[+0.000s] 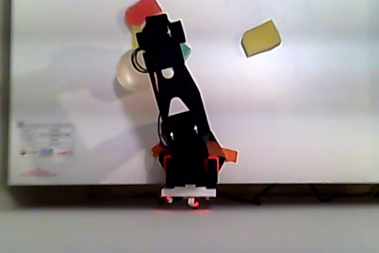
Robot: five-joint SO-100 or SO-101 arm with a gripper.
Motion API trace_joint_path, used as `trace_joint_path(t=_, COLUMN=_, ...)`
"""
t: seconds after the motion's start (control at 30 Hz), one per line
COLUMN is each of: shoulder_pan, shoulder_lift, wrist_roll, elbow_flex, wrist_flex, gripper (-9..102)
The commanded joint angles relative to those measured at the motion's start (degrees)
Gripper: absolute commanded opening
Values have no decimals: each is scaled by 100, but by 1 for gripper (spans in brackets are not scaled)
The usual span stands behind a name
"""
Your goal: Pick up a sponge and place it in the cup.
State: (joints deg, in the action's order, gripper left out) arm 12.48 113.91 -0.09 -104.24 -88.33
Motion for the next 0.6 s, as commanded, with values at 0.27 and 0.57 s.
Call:
trace_joint_path(t=0.27, shoulder_pan=79, shoulder_lift=1389, wrist_roll=-378, elbow_flex=-1318, wrist_flex=193, gripper=0)
trace_joint_path(t=0.57, shoulder_pan=229, shoulder_lift=1327, wrist_roll=-466, elbow_flex=-1512, wrist_flex=396, gripper=0)
